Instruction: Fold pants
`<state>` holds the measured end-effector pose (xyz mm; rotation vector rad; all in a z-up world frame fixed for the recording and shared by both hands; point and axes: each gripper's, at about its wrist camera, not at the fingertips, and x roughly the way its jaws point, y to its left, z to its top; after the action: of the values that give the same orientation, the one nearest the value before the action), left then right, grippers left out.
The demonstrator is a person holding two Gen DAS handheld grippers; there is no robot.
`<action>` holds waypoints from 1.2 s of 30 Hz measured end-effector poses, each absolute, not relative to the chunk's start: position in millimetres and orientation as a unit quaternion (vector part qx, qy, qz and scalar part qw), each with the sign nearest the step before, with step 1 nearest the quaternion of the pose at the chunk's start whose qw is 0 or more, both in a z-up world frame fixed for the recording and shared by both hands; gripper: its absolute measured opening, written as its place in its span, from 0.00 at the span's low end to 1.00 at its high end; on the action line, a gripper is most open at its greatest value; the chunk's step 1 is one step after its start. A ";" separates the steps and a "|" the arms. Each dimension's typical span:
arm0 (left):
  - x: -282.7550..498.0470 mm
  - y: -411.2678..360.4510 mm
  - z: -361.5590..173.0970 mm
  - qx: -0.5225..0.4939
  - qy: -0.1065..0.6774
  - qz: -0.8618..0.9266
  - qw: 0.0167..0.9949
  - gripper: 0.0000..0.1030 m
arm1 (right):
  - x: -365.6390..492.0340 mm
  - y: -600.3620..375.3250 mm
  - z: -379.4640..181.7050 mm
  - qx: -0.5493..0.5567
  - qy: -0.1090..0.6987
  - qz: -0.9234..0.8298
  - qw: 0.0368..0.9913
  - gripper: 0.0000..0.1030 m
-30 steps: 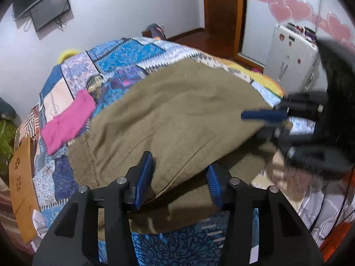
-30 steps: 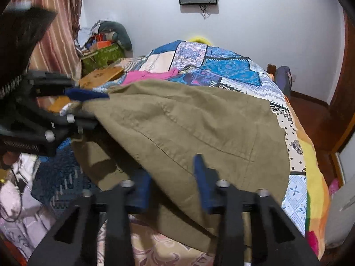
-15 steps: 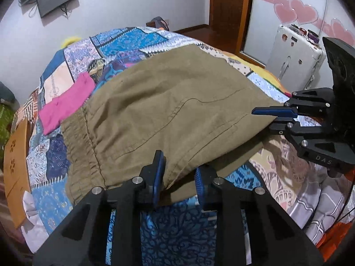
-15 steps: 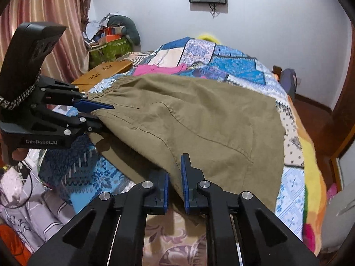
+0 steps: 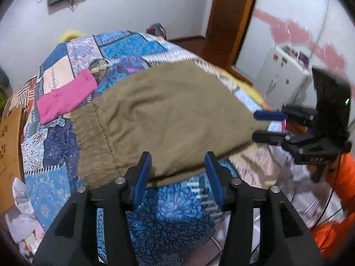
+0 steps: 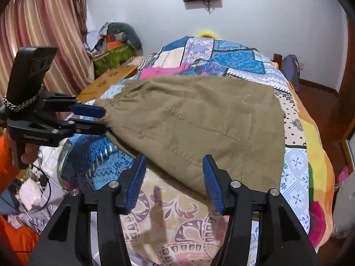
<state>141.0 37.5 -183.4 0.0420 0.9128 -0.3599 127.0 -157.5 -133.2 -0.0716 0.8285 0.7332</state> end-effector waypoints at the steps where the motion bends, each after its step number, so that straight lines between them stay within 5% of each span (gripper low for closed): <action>1: 144.4 40.8 -180.0 0.013 0.434 -0.166 0.885 0.50 | 129.0 -156.9 -133.4 -0.027 0.394 0.346 0.851 0.48; 11: 175.7 74.6 -227.3 -0.018 0.488 -0.078 0.869 0.50 | 155.8 -142.4 -167.8 -0.003 0.444 0.312 0.840 0.48; 15: 161.1 94.5 -240.8 -0.027 0.484 -0.061 0.873 0.65 | 151.1 -165.0 -182.6 0.014 0.447 0.290 0.846 0.52; 20: 152.9 110.8 -252.7 -0.072 0.485 -0.067 0.869 0.67 | 142.4 -190.0 -178.8 -0.005 0.450 0.259 0.855 0.52; 36: 166.0 111.3 -198.7 -0.010 0.446 -0.037 0.894 0.66 | 151.7 -221.5 -155.1 -0.006 0.456 0.224 0.861 0.51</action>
<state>166.0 111.3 -198.7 -0.0217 0.9254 -0.0766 151.7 -221.5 -155.1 -0.0126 0.9577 0.4707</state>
